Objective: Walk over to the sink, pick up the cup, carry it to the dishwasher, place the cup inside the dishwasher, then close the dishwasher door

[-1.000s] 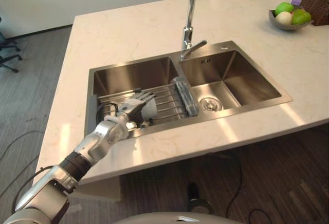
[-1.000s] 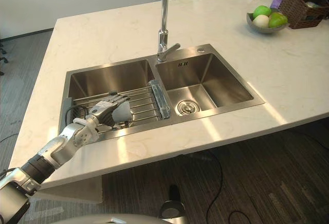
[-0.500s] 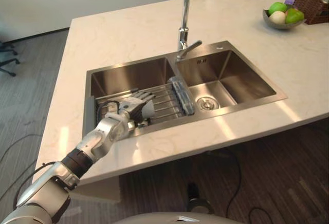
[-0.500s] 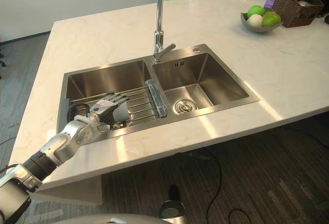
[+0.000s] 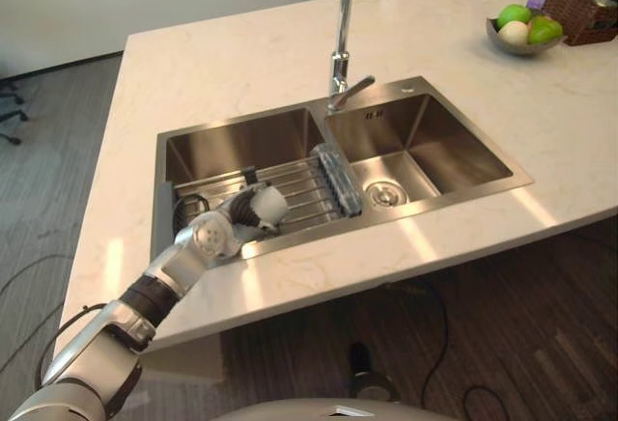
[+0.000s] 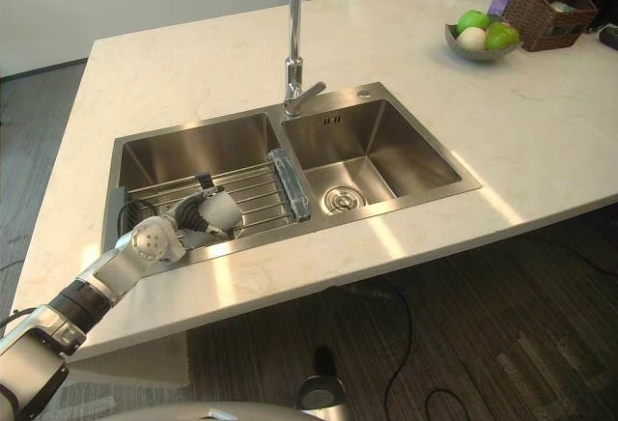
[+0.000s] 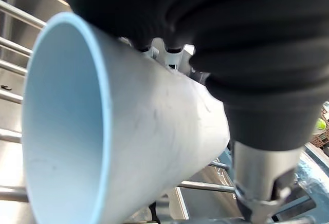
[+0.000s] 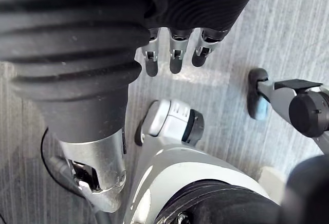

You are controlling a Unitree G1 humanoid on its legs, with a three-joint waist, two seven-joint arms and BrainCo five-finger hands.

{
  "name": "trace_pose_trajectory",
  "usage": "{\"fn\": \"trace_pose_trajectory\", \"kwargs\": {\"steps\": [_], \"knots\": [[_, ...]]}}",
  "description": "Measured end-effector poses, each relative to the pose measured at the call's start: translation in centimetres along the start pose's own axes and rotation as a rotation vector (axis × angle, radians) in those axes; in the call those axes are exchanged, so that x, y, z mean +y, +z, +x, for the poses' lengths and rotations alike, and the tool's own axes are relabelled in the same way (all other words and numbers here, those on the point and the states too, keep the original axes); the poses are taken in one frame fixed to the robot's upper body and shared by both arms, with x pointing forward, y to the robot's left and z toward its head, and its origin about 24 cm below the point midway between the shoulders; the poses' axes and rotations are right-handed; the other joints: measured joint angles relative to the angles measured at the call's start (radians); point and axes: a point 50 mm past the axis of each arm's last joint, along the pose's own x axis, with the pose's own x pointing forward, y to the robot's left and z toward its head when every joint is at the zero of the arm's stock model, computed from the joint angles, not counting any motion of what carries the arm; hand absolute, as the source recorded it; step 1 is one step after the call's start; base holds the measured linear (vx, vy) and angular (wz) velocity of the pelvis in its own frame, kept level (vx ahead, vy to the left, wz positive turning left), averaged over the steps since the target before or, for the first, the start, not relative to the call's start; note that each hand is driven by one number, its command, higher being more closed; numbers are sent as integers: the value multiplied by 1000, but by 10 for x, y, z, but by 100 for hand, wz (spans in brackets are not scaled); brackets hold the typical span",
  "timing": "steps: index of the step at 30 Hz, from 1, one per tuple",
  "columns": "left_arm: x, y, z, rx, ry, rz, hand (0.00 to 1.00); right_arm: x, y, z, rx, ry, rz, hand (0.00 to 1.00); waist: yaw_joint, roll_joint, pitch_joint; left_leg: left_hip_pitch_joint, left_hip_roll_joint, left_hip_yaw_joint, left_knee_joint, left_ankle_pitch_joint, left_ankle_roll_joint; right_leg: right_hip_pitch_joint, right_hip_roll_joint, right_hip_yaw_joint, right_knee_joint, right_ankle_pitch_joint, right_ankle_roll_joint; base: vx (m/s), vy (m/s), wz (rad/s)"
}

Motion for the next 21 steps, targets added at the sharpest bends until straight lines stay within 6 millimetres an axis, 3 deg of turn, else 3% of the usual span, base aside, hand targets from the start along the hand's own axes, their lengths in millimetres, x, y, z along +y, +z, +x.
{"fn": "trace_pose_trajectory", "kwargs": {"steps": [12, 21], "knots": [[1, 2, 1, 17, -48, 69, 0, -2, -4, -2, 8, 6, -35, 0, -1, -25, -15, -5, 7, 1, 4, 6, -7, 2, 0, -21, 0, 1, -2, -32, -31, 2], [5, -5, 3, 106, -78, -62, 0, -2, -4, -2, 10, 0, -37, 0, -8, -28, -18, -4, 8, 10, 6, 6, -7, 2, 4, -19, 0, 2, -6, -32, -23, -1]]}}
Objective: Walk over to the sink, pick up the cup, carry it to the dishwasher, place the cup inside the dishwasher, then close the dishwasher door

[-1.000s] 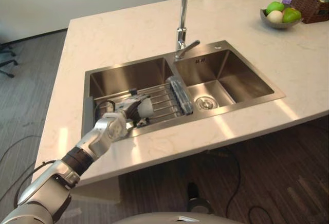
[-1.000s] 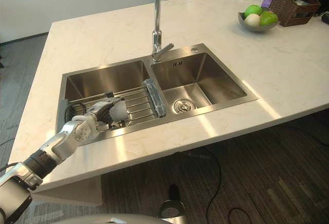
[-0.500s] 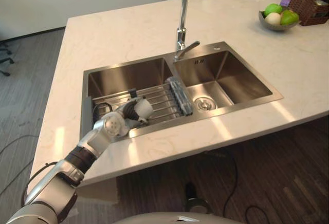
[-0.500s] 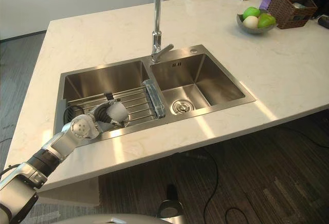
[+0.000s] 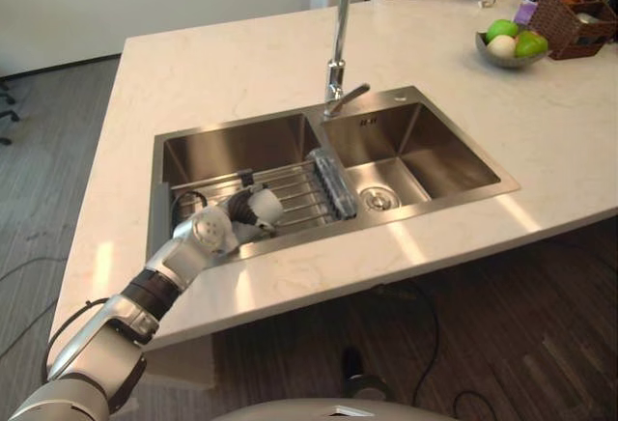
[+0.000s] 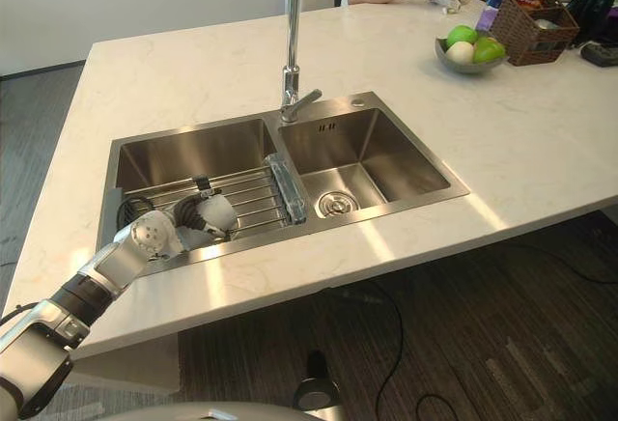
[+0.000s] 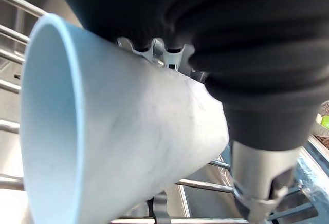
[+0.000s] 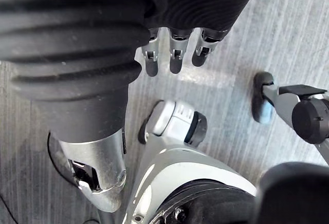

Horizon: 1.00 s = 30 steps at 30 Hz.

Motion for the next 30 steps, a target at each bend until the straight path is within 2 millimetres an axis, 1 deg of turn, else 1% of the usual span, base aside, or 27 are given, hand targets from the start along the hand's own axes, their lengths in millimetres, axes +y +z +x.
{"fn": "trace_pose_trajectory", "kwargs": {"steps": [4, 8, 12, 14, 15, 17, 18, 20, 21, 23, 24, 28, 29, 30], "knots": [[1, -8, 2, 58, -18, -43, 0, 0, 0, 0, 0, 0, -1, 0, -2, 0, 0, 6, 0, 19, 0, 0, 0, 1, 1, 4, 0, 0, 0, -22, -14, -3], [2, -13, 4, 115, -54, -147, 0, -2, -1, -1, 3, -4, -3, 0, -1, -3, -3, 11, 0, 41, 0, 0, 0, 3, 0, 5, 0, 0, 0, -7, -5, -1], [1, -17, 5, 132, -61, -148, 0, 0, -3, 0, 11, -1, -23, 0, -1, -7, -8, 11, -1, 43, 0, 0, -1, 3, 0, 5, 0, 0, 0, -17, -16, 0], [0, -16, 6, 134, -63, -91, 0, 0, -3, 0, 15, 2, -34, 0, -1, -8, -9, 11, -1, 43, 0, 0, -1, 3, 0, 4, 0, 0, 0, -17, -16, 0], [1, -15, 6, 135, -55, -4, 0, 1, -3, 0, 15, 3, -36, 0, -1, -8, -9, 12, -1, 44, 0, 0, -1, 3, 0, 4, 0, 0, 0, 0, 0, 0], [0, -8, 8, 107, -49, 247, 0, 0, -3, 0, 14, 0, -38, 0, -2, -8, -9, 12, 0, 44, 0, 0, -1, 3, -2, 4, 0, 0, 0, -32, -26, 0], [0, -6, 8, 101, -47, 303, 0, 0, -2, 0, 12, -2, -39, 0, -3, -8, -9, 11, 0, 44, 0, 0, -1, 3, -3, 4, 0, 0, 0, -35, -28, 0], [-2, -1, 7, 72, -51, 489, 0, -1, 0, 0, 2, -7, -54, 0, -4, -5, -11, 11, -1, 44, 0, 0, -1, 3, -3, 2, 0, 0, 0, -20, -18, 0], [-3, 0, 7, 67, -53, 508, 0, -1, 0, 0, 1, -9, -57, 0, -4, -4, -12, 11, -1, 44, 0, 0, -1, 3, -4, 2, 0, 0, 0, -30, -28, 1], [-6, 6, 6, 32, -57, 627, 0, -2, 1, -1, 2, -20, -71, 0, -6, -2, -13, 10, -1, 44, 0, 0, -1, 3, -4, 1, 0, 0, 0, -18, -17, 0], [-7, 7, 6, 25, -58, 651, 0, -2, 1, -1, 4, -20, -80, 0, -6, -2, -13, 10, -1, 44, 0, 0, -1, 3, -4, 1, 0, 0, 0, 0, 0, 0], [-14, 15, 4, -7, -32, 846, 0, -2, 1, -1, 3, -24, -84, 0, -8, 1, -13, 6, -2, 42, -1, 0, -1, 0, -5, -1, 0, 0, 0, -8, -9, 0], [-15, 16, 4, -16, -15, 901, 100, -2, 1, 0, -2, -24, -88, 0, -9, 2, -12, 5, -2, 41, -2, 0, -1, -1, -5, -2, 0, -1, 0, 0, 0, 0], [-15, 17, 4, -16, -9, 922, 100, -2, 1, 0, -1, -24, -90, 0, -9, 2, -12, 5, -2, 41, -2, 0, -1, -1, -5, -2, 0, -1, 0, 0, 0, 0]]}}
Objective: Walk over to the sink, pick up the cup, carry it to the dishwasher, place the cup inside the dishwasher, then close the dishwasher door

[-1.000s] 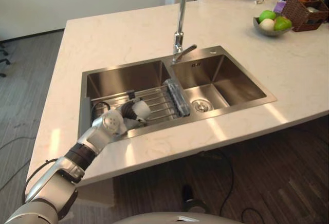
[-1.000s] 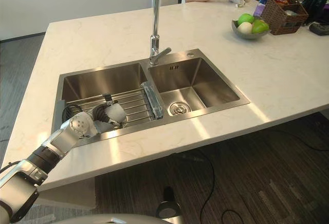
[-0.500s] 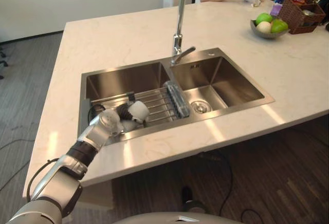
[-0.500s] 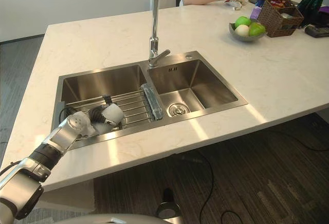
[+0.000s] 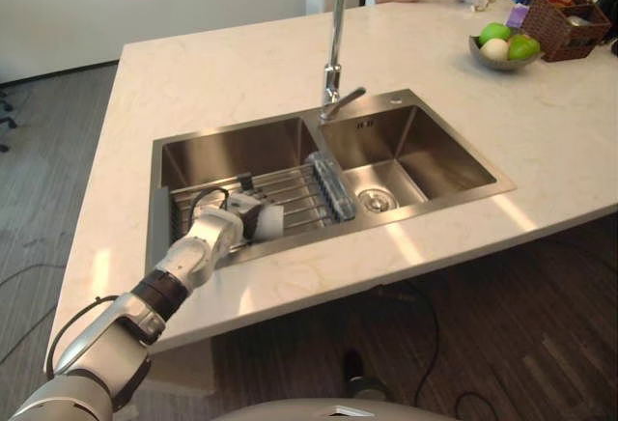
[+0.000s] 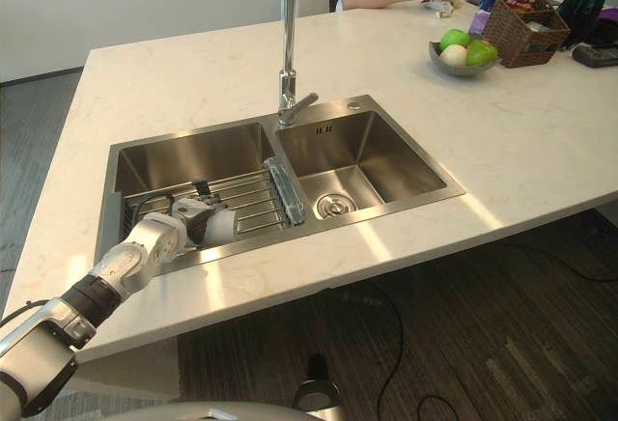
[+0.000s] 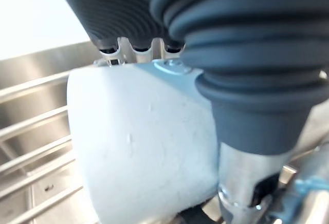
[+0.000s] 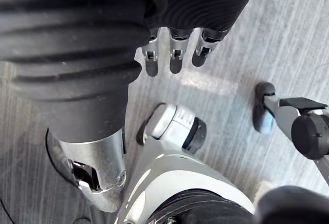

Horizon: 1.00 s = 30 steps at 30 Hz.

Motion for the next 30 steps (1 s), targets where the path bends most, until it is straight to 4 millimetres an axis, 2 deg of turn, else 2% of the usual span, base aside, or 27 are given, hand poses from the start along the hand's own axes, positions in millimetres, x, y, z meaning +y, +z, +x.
{"fn": "trace_pose_trajectory", "kwargs": {"steps": [6, 10, 21, 27, 30], "knots": [[5, 9, -2, -3, 34, 146, 100, 0, 4, 0, -6, 1, -38, 0, -16, 0, 9, -1, -7, -1, -4, 0, 0, -1, 0, -1, 0, -1, 3, 0, 0, 0], [8, 13, -1, -22, 46, 203, 100, -3, 7, 0, -11, -8, -46, 0, -18, 18, 16, -1, -14, -1, -5, 0, 0, 0, -5, -1, 0, -1, 7, 0, 0, 0], [19, 17, 1, -74, 71, 180, 100, 0, 0, 1, -11, -9, -94, 0, -39, 26, 36, -7, -14, -9, -6, -1, 1, -1, -6, -5, 0, -1, 10, 0, 0, 1], [20, 17, -4, -161, 288, 99, 100, 5, 6, 3, -46, 8, -106, 0, -44, 41, 67, -14, -14, -28, -6, -1, 1, 1, -8, -17, 0, -3, 13, -15, -23, 7], [23, 11, -10, -183, 443, 23, 100, 10, 9, 4, -56, 20, -107, 0, -44, 36, 91, -18, -14, -34, -6, -1, 2, 1, -8, -22, 0, -4, 14, -17, -25, 5]]}}
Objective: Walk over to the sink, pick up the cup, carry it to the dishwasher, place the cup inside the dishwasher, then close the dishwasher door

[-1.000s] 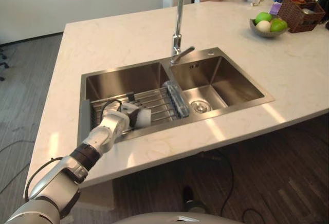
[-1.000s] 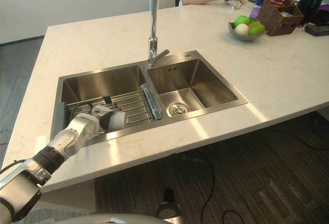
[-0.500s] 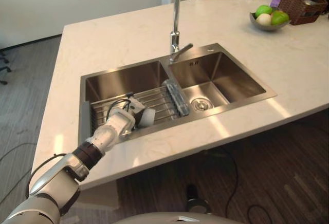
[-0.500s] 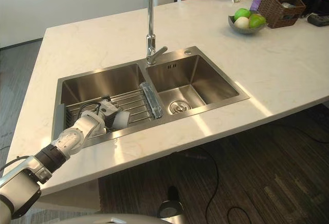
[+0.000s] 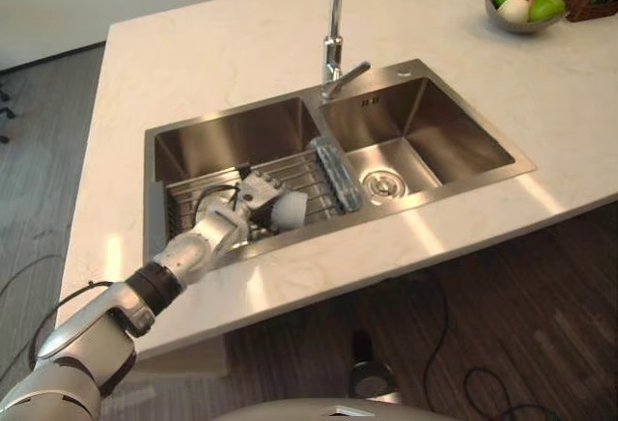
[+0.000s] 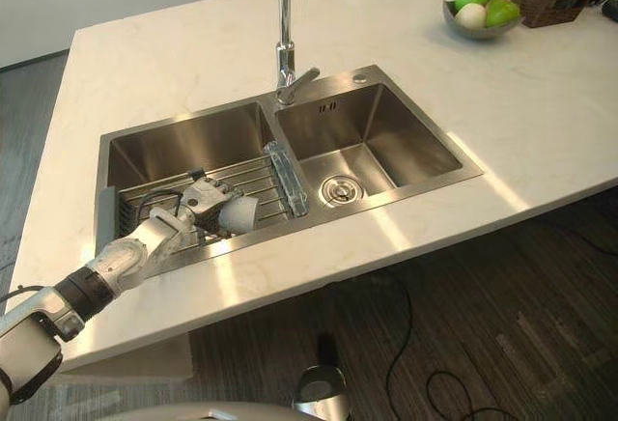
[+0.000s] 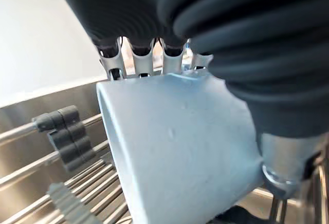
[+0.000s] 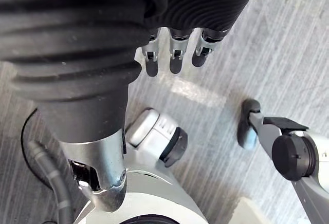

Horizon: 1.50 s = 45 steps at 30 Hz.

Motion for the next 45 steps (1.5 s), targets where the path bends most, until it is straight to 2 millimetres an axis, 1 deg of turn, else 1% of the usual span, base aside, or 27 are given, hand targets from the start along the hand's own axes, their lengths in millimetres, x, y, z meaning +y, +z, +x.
{"fn": "trace_pose_trajectory", "kwargs": {"steps": [2, 4, 5, 7, 10, 15, 18, 19, 20, 21, 22, 23, 24, 25, 27, 28, 30, 31, 32, 36, 38, 39, 40, 41, 42, 44, 45], "knots": [[9, 1, -5, -32, 114, -60, 100, 0, 1, 0, -4, 2, 8, 0, 4, 0, 5, -4, 0, -5, 0, 0, 0, -1, 0, -3, 0, 0, 0, -14, -31, 6], [29, 6, -14, -95, 290, -138, 100, -3, 3, 0, -14, 12, 35, 0, 12, 0, 5, -8, -1, -19, 2, 1, 1, 0, -3, -11, 0, 0, 0, -9, -27, 8], [34, 6, -16, -102, 339, -159, 100, -4, 3, -1, -16, 13, 45, 0, 17, 0, 5, -8, -2, -20, 2, 1, 2, 1, -4, -12, 0, 0, 0, -23, -24, 6], [52, -1, -21, -118, 500, -188, 100, -11, 2, -2, -19, 7, 83, 0, 39, 0, 4, -12, -5, -28, 4, 4, 6, 4, -9, -23, 0, 0, 0, -43, -28, 9], [69, -7, -29, -138, 631, -197, 100, -18, 4, -3, -34, -1, 107, 0, 52, 0, 4, -31, -6, -55, 13, 7, 11, 4, -18, -43, 0, -2, -2, -72, -45, 22], [81, 5, -35, -176, 724, -289, 100, -15, 11, -1, -53, 14, 55, 0, 63, 0, 3, -51, -5, -86, 21, 7, 13, 5, -22, -63, -7, -9, -14, -70, -45, 15], [93, 5, -38, -154, 798, -480, 100, -9, 15, 1, -61, 27, 11, 0, 65, 3, 1, -60, -3, -97, 23, 5, 15, 4, -23, -68, -6, -10, -14, -35, -29, 5], [100, 1, -40, -119, 850, -592, 100, -8, 16, 1, -60, 29, -6, 0, 70, 5, 0, -63, -2, -103, 25, 5, 16, 5, -23, -73, -3, -10, -14, -4, -16, 10], [106, -7, -43, -70, 905, -712, 100, -7, 17, 1, -61, 32, -12, 0, 79, 5, -1, -65, -1, -108, 30, 6, 15, 6, -22, -78, -1, -10, -13, 6, -13, 10], [108, -12, -44, -40, 929, -759, 100, -6, 17, 2, -62, 33, -16, 0, 82, 5, -1, -67, 0, -111, 34, 6, 15, 8, -22, -81, 0, -9, -11, 10, -11, 13], [109, -26, -49, 30, 983, -860, 100, -4, 19, 2, -61, 34, -38, 0, 85, 5, -2, -70, 2, -125, 38, 5, 16, 13, -22, -89, 0, -8, -10, 6, -12, 23], [108, -38, -56, 98, 1038, -966, 100, -4, 19, 2, -57, 32, -56, 0, 91, 4, -2, -70, 3, -138, 40, 6, 16, 22, -22, -95, 0, -9, -10, 3, -11, 22], [107, -44, -59, 130, 1065, -1014, 100, -4, 20, 2, -54, 28, -68, 0, 99, 3, -5, -70, 3, -139, 43, 6, 17, 24, -22, -96, 0, -9, -10, 4, -7, 18], [103, -55, -67, 180, 1117, -1110, 100, -6, 21, 2, -53, 17, -99, 0, 113, -1, -7, -73, 4, -149, 54, 4, 19, 31, -24, -102, 0, -10, -10, -2, -3, 15], [96, -68, -77, 243, 1172, -1225, 100, -7, 22, 2, -49, 11, -134, 0, 125, -11, -12, -89, 4, -175, 78, 2, 24, 46, -30, -123, 0, -15, -8, -15, -7, 35], [92, -73, -84, 262, 1202, -1292, 100, -7, 22, 2, -46, 7, -158, 0, 142, -19, -18, -102, 4, -190, 94, 1, 25, 50, -34, -135, 0, -17, -10, -26, -13, 39], [85, -79, -93, 292, 1239, -1355, 100, -9, 23, 2, -43, 0, -193, 0, 162, -30, -23, -115, 4, -219, 116, 2, 29, 65, -37, -148, 0, -25, -17, -38, -21, 38], [80, -81, -98, 320, 1254, -1374, 100, -9, 22, 1, -40, -4, -208, 0, 173, -35, -27, -118, 3, -228, 126, 4, 33, 75, -41, -148, 0, -37, -11, -57, -35, 47], [69, -83, -109, 383, 1290, -1397, 100, -12, 22, 1, -33, -14, -230, 0, 192, -40, -47, -136, 0, -248, 145, 12, 45, 78, -45, -148, 0, -47, -8, -50, -34, 38], [50, -84, -139, 521, 1369, -1395, 100, -13, 24, 1, -26, -22, -268, 0, 229, -41, -51, -158, -12, -297, 185, 31, 74, 103, -57, -162, -2, -59, -3, -64, -38, 41], [45, -86, -158, 597, 1411, -1336, 100, -15, 27, 1, -12, -30, -306, 0, 250, -38, -57, -177, -18, -316, 200, 37, 82, 108, -63, -176, -7, -61, -1, -121, -9, 37], [44, -88, -166, 629, 1425, -1298, 100, -17, 29, 0, -11, -34, -325, 0, 258, -33, -61, -187, -20, -324, 202, 36, 83, 107, -64, -180, -7, -61, -1, -117, 2, 36], [42, -89, -175, 664, 1438, -1263, 100, -18, 31, 0, -11, -37, -339, 0, 266, -25, -66, -198, -19, -325, 196, 26, 101, 108, -65, -196, -8, -62, -1, -125, 1, 48], [40, -91, -187, 715, 1459, -1217, 100, -22, 35, -1, -10, -51, -360, 0, 269, -6, -79, -213, -3, -332, 180, -13, 126, 109, -54, -204, 1, -53, -3, -91, -7, 50], [37, -94, -194, 746, 1465, -1190, 100, -23, 35, -2, -5, -56, -369, 0, 272, -5, -81, -219, -5, -342, 186, -12, 118, 111, -53, -199, 1, -44, -3, -86, 5, 49], [24, -99, -232, 917, 1483, -1078, 100, -25, 35, -2, 14, -63, -423, 0, 302, -4, -95, -223, -12, -367, 187, -9, 123, 122, -52, -216, 0, -55, -2, -31, 5, 35], [19, -100, -245, 975, 1481, -1040, 100, -26, 34, -2, 24, -66, -437, 0, 307, 3, -100, -233, -14, -387, 187, -5, 129, 128, -52, -236, 0, -59, -3, -9, -22, 42]]}}
